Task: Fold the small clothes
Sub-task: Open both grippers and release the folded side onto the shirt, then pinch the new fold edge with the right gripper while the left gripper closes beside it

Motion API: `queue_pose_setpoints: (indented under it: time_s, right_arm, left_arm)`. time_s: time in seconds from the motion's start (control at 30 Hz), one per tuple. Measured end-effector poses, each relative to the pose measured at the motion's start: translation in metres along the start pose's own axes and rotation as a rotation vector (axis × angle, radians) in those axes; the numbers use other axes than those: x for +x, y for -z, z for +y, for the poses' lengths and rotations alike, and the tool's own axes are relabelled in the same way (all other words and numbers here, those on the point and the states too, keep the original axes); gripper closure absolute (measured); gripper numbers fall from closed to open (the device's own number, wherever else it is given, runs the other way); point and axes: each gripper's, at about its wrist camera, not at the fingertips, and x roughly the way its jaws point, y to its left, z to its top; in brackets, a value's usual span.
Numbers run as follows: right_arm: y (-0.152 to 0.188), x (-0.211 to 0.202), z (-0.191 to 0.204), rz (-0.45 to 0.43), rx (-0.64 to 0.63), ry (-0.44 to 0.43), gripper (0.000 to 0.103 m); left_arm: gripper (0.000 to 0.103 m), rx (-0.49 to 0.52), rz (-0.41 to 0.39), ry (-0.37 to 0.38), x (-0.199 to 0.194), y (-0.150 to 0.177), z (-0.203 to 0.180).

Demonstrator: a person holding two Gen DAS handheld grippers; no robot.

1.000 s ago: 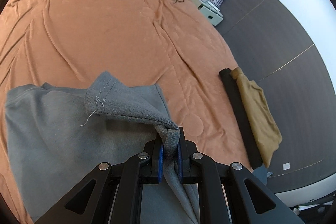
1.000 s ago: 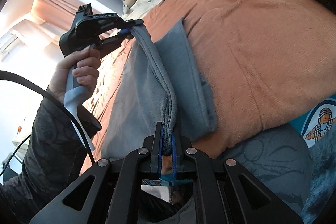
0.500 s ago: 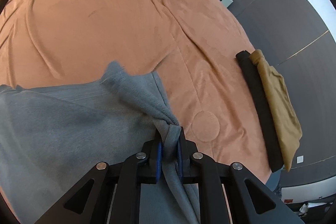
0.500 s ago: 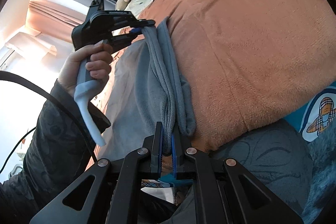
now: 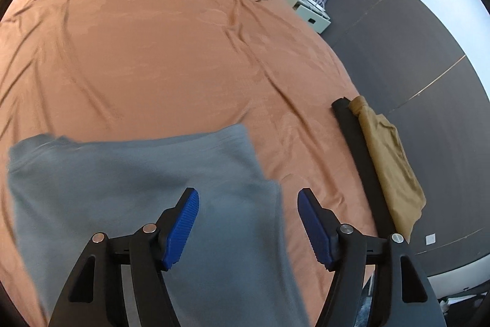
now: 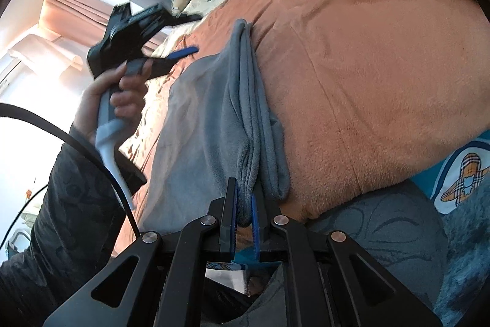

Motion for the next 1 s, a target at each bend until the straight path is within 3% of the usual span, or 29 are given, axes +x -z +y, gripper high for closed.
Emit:
queue_pose_setpoints:
  time_s: [0.1,0.23,0.5,0.77,0.8,0.87,1.0]
  right_arm:
    - [-0.002,0.001,0.003,0.009,-0.004,0.025,0.091]
    - [-0.007,-0.006,0.007,-0.013,-0.013,0.041,0.07]
    - [-0.023,0.003,0.012,0.007,-0.058,0.081,0.07]
    - [-0.034,0.014,0.02,0.053,-0.089,0.061,0.069]
    - [-0.034,0.016,0.02,0.061,-0.092,0.062,0.067]
    - [-0.036,0.02,0.021,0.068,-0.097,0.062,0.041]
    - [-0.036,0.027,0.029,0.076,-0.153,0.053,0.038]
  left_arm:
    - [0.034,-0.013,0.002,-0.019,-0.015,0.012,0.017]
    - [0.034,-0.034,0.0,-0.042,-0.036,0.032,0.041]
    - [0.034,-0.11,-0.015,-0.057,-0.072,0.08,0.084]
    - [0.034,-0.198,-0.031,-0.061,-0.1,0.132,0.12]
    - [0.034,-0.206,-0.033,-0.062,-0.102,0.137,0.124]
    - [0.034,-0.221,-0.034,-0.062,-0.106,0.148,0.129]
    - [0.035,-0.263,-0.027,-0.037,-0.111,0.171,0.139]
